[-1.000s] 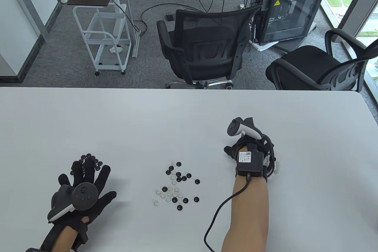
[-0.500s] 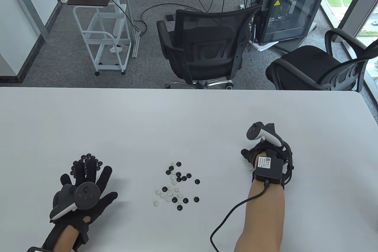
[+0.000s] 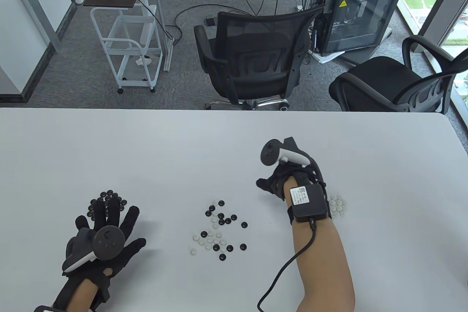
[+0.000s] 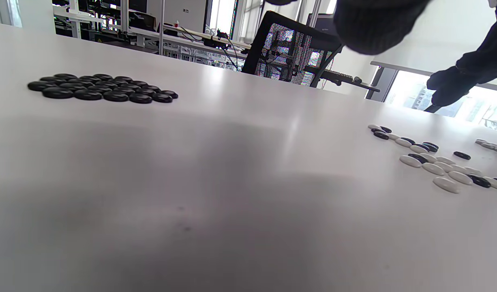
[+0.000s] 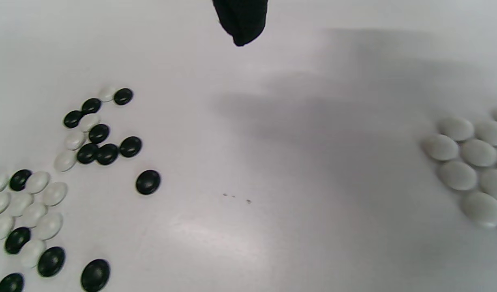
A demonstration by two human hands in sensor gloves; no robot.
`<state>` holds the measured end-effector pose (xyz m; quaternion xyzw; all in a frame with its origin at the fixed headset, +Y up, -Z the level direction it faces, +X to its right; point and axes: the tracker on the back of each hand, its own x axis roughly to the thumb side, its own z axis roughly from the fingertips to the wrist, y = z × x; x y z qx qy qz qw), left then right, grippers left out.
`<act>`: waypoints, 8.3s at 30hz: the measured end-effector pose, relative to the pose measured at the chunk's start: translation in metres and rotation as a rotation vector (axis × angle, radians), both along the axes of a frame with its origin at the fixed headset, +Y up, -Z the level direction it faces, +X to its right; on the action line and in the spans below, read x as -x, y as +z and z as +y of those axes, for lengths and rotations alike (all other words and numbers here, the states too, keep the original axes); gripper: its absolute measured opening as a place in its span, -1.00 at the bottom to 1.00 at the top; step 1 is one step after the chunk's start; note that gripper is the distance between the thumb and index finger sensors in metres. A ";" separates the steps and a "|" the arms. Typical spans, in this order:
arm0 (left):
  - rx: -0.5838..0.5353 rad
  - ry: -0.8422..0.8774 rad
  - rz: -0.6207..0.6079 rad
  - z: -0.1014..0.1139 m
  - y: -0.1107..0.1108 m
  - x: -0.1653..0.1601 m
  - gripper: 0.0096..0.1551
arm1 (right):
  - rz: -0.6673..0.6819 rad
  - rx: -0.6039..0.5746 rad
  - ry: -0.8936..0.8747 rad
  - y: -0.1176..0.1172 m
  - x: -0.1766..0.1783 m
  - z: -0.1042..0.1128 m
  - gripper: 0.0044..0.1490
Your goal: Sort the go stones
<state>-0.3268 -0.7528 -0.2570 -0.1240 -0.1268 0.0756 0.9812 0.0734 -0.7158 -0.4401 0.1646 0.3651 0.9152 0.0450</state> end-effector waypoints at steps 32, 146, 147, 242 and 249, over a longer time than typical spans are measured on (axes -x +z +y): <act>-0.016 0.033 0.000 0.006 0.003 0.004 -0.03 | -0.205 0.041 0.026 -0.027 -0.006 -0.053 -0.07; -0.013 0.006 0.003 0.000 0.000 -0.002 -0.03 | -0.200 0.050 0.008 0.040 -0.114 -0.033 -0.08; -0.013 0.005 0.003 0.000 0.000 -0.002 -0.03 | -0.194 0.038 -0.020 0.040 -0.111 -0.030 -0.09; -0.043 0.029 0.006 0.003 0.002 0.004 -0.03 | 0.430 0.116 -0.118 0.106 0.077 -0.037 -0.11; -0.043 0.025 0.006 0.003 0.002 0.005 -0.03 | 0.416 0.134 -0.116 0.107 0.074 -0.048 -0.14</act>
